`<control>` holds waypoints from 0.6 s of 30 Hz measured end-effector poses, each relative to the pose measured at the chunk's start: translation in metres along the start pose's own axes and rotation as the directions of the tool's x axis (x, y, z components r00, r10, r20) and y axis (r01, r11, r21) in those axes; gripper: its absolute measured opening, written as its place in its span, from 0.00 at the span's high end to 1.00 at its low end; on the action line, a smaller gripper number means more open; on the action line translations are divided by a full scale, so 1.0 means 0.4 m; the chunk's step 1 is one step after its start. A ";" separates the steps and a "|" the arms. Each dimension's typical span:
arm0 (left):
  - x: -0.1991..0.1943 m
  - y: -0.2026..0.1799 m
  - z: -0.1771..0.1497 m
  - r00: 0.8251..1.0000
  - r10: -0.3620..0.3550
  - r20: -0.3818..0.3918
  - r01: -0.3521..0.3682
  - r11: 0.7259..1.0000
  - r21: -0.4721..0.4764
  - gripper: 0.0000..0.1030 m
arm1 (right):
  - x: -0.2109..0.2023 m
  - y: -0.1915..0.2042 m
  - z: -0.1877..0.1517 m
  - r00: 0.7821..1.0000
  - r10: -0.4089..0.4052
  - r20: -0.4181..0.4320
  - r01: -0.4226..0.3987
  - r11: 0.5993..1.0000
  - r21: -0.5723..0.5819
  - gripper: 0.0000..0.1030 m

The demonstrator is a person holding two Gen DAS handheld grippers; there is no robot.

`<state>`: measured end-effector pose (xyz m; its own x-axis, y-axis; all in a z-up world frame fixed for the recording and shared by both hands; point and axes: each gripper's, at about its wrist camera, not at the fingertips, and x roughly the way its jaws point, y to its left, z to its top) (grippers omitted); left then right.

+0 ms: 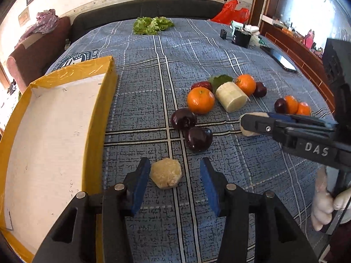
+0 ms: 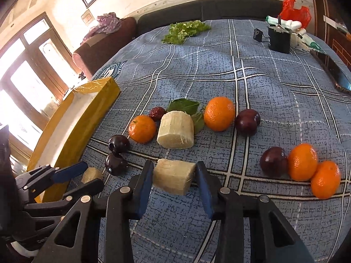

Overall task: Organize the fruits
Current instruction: 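Grasp the small round beige chunk with the left tool while the right grasps a white chunk, then carry both chunks into the yellow-rimmed tray and open both tools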

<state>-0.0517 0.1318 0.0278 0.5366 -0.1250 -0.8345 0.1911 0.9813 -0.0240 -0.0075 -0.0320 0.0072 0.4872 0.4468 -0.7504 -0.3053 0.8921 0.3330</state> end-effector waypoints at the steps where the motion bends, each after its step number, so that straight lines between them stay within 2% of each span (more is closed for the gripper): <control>1: 0.009 -0.004 0.000 1.000 0.000 -0.016 0.000 1.000 0.010 0.54 | -0.002 -0.002 0.000 1.000 0.001 0.001 -0.001 1.000 0.005 0.58; 3: 0.011 -0.009 -0.003 1.000 0.012 -0.018 -0.011 0.999 0.034 0.54 | -0.008 -0.004 -0.001 1.000 0.009 0.002 -0.009 1.000 0.015 0.58; 6: 0.000 -0.006 -0.005 1.000 0.015 -0.007 -0.014 1.000 0.021 0.73 | -0.020 -0.004 -0.001 1.000 0.017 0.008 -0.018 1.000 0.024 0.58; 8: -0.007 0.006 -0.013 1.000 -0.021 0.004 0.021 1.000 -0.015 0.73 | -0.030 0.003 -0.002 1.000 0.023 0.015 -0.023 0.999 0.027 0.58; 13: -0.073 0.023 -0.030 0.996 -0.051 0.079 0.058 0.994 -0.092 0.73 | -0.076 0.037 -0.007 0.998 0.044 0.041 -0.044 0.999 0.015 0.58; 16: -0.140 0.053 -0.039 0.989 -0.050 0.140 0.071 0.987 -0.146 0.72 | -0.111 0.085 -0.012 0.996 0.065 0.061 -0.064 0.998 -0.019 0.58; 18: -0.182 0.084 -0.052 0.984 -0.024 0.175 0.056 0.982 -0.178 0.72 | -0.124 0.123 -0.014 0.994 0.087 0.066 -0.084 0.995 -0.048 0.58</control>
<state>-0.1013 0.1771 0.0762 0.6673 -0.1721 -0.7247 0.0710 0.9832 -0.1681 -0.0514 -0.0108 0.0576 0.5121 0.5261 -0.6790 -0.3837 0.8473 0.3672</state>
